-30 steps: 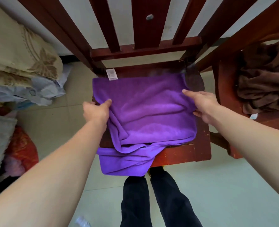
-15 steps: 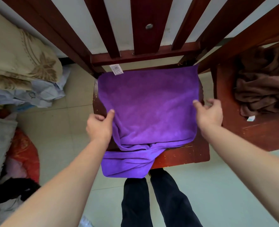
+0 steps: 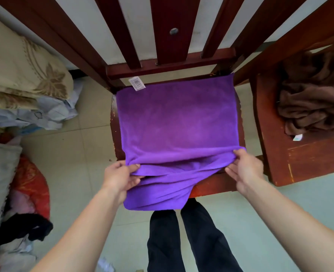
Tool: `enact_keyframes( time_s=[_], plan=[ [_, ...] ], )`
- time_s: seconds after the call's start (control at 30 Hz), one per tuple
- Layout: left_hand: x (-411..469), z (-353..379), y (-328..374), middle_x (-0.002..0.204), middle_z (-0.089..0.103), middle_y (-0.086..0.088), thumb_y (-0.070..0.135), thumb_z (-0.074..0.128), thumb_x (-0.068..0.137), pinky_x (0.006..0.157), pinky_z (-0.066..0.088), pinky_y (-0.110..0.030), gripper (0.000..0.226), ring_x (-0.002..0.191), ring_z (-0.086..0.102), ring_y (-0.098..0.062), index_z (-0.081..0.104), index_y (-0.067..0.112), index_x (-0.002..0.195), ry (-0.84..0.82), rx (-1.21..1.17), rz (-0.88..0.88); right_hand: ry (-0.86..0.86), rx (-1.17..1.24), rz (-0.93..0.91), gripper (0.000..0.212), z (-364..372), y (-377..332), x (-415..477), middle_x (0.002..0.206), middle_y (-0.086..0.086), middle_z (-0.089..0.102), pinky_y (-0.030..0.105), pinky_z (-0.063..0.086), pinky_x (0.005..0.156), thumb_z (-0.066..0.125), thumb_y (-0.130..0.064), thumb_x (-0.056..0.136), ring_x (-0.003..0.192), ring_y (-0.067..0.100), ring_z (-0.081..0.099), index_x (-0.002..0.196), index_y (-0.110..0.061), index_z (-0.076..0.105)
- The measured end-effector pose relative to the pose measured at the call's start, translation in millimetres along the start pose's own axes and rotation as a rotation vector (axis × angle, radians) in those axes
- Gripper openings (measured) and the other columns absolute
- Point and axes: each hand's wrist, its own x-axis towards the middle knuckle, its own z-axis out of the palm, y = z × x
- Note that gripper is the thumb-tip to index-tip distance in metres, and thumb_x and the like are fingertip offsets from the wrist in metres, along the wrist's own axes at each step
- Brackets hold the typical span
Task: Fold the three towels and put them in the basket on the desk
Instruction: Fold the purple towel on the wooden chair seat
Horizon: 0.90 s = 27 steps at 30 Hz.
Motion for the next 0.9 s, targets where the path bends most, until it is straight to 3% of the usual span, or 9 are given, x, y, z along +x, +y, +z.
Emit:
enact_keyframes(
  time_s=[0.13,0.23,0.33,0.43,0.5,0.57,0.7,0.8,0.9],
  plan=[
    [17.5,-6.0,50.6,0.047,0.060,0.005,0.003,0.062,0.087,0.034,0.038,-0.012,0.016,0.034,0.049,-0.004,0.056,0.016,0.081,-0.110,-0.079,0.027,0.031,-0.048,-0.289,0.015,19.5,-56.0,10.3,0.078,0.007,0.064,0.051,0.058,0.079,0.068,-0.013,0.083,0.075,0.025,0.062,0.071,-0.019,0.061],
    [27.1,3.3,73.4,0.053,0.063,0.007,0.018,0.062,0.091,0.044,0.044,-0.016,0.007,0.039,0.053,-0.002,0.057,0.020,0.086,-0.047,-0.139,0.060,0.090,0.000,-0.384,0.020,37.3,-84.8,29.3,0.098,0.007,0.068,0.049,0.056,0.088,0.071,-0.018,0.078,0.091,0.026,0.068,0.097,-0.021,0.065],
    [24.3,18.6,63.5,0.079,0.065,-0.001,0.039,0.068,0.085,0.059,0.044,-0.026,0.022,0.068,0.061,-0.011,0.059,0.020,0.094,0.046,-0.091,0.060,0.138,0.028,-0.309,0.073,41.6,-78.8,30.4,0.112,0.012,0.067,0.037,0.052,0.071,0.077,-0.046,0.057,0.092,0.028,0.067,0.122,-0.023,0.054],
    [13.4,39.2,20.8,0.082,0.068,-0.011,0.057,0.081,0.061,0.060,0.045,-0.030,0.057,0.067,0.060,-0.022,0.058,0.015,0.090,0.162,0.049,0.129,0.075,-0.150,-0.169,0.090,39.5,-23.7,29.5,0.106,0.016,0.070,0.030,0.037,0.056,0.077,-0.069,0.039,0.082,0.028,0.065,0.111,-0.018,0.058],
    [7.3,51.0,-5.7,0.090,0.068,-0.012,0.062,0.083,0.050,0.071,0.049,-0.039,0.068,0.081,0.064,-0.028,0.052,0.016,0.089,0.209,0.228,0.175,0.010,-0.240,-0.112,0.078,42.9,8.8,15.3,0.087,0.010,0.074,0.033,0.044,0.061,0.076,-0.074,0.040,0.076,0.029,0.071,0.090,-0.016,0.066],
    [-2.1,57.8,-24.6,0.095,0.064,-0.006,0.053,0.079,0.065,0.085,0.046,-0.040,0.058,0.097,0.060,-0.031,0.046,0.018,0.096,0.253,0.504,0.274,-0.051,-0.252,-0.060,0.046,50.3,27.2,4.4,0.068,0.005,0.073,0.033,0.050,0.068,0.078,-0.057,0.063,0.065,0.022,0.072,0.074,-0.015,0.066],
    [-23.8,39.0,-42.2,0.083,0.065,0.001,0.057,0.051,0.087,0.088,0.031,-0.039,0.035,0.097,0.055,-0.028,0.057,0.023,0.091,0.261,1.136,0.587,-0.053,-0.215,-0.163,0.020,48.1,35.9,13.2,0.074,0.011,0.074,0.038,0.050,0.072,0.073,-0.032,0.076,0.073,0.026,0.072,0.063,-0.019,0.063],
    [-30.5,21.6,-53.5,0.068,0.059,0.004,0.045,0.049,0.090,0.077,0.039,-0.034,0.028,0.082,0.059,-0.028,0.063,0.023,0.080,0.060,1.136,0.697,0.141,-0.337,-0.309,0.012,24.3,21.3,16.4,0.081,0.000,0.069,0.035,0.049,0.080,0.072,-0.031,0.078,0.086,0.026,0.067,0.083,-0.023,0.065],
    [-47.4,34.6,-66.1,0.072,0.070,0.001,0.024,0.054,0.082,0.080,0.054,-0.038,0.019,0.073,0.065,-0.021,0.070,0.026,0.072,-0.457,0.837,0.414,0.185,-0.477,-0.420,0.022,7.4,10.5,-1.7,0.081,-0.004,0.065,0.031,0.041,0.074,0.066,-0.042,0.087,0.086,0.025,0.062,0.084,-0.021,0.061]
  ],
)
